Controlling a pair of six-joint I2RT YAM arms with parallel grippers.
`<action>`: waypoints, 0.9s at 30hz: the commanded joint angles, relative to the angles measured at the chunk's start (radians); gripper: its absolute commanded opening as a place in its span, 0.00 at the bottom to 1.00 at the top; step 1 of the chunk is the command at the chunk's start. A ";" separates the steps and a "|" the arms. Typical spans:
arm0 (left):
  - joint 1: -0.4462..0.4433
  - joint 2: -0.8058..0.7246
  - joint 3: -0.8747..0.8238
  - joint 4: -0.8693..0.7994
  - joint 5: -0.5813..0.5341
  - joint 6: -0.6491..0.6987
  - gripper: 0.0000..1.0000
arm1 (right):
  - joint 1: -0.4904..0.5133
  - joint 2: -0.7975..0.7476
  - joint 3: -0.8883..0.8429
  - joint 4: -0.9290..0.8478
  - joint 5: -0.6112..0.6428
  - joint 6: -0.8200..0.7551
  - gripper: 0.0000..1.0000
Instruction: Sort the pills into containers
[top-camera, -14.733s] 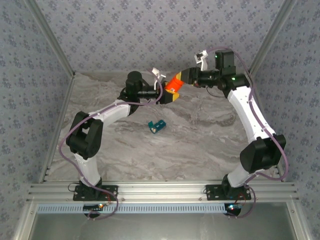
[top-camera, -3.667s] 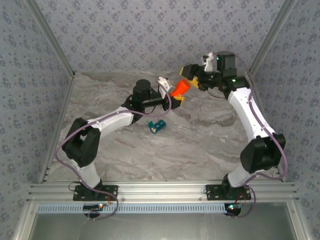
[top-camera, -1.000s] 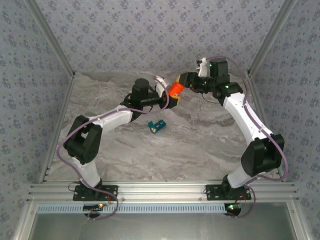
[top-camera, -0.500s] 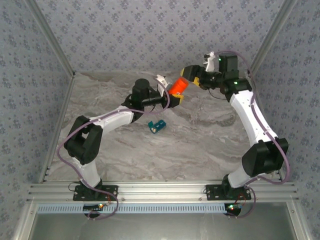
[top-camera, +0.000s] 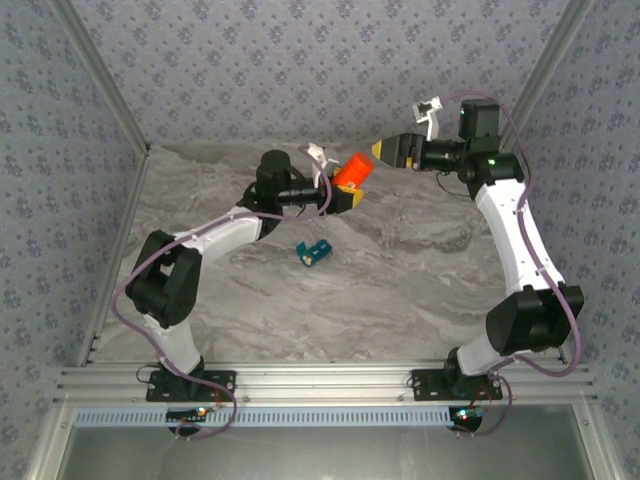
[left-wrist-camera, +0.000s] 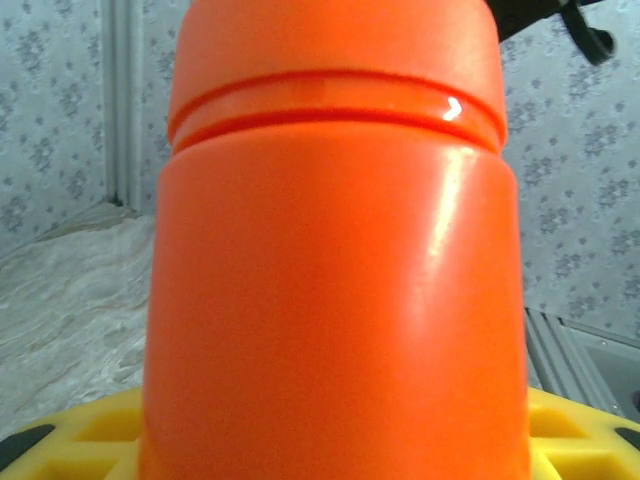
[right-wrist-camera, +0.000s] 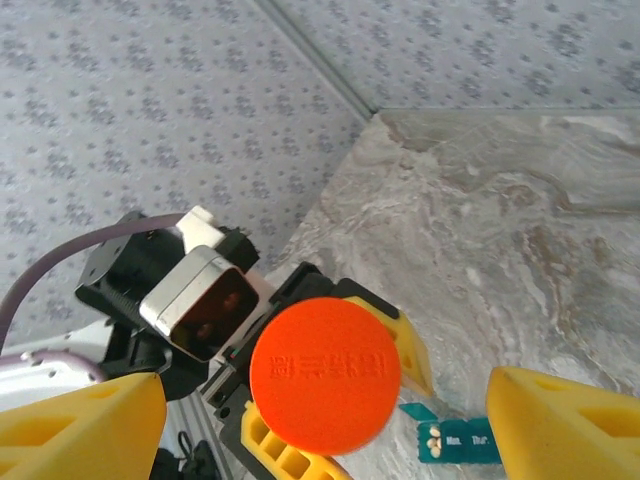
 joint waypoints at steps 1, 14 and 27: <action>0.002 -0.026 0.048 0.009 0.069 -0.016 0.00 | 0.003 0.036 0.060 -0.052 -0.076 -0.072 0.85; 0.003 -0.017 0.064 -0.005 0.080 -0.022 0.00 | 0.062 0.095 0.104 -0.148 -0.045 -0.135 0.83; 0.001 -0.013 0.070 -0.015 0.080 -0.019 0.00 | 0.078 0.114 0.098 -0.162 -0.056 -0.139 0.55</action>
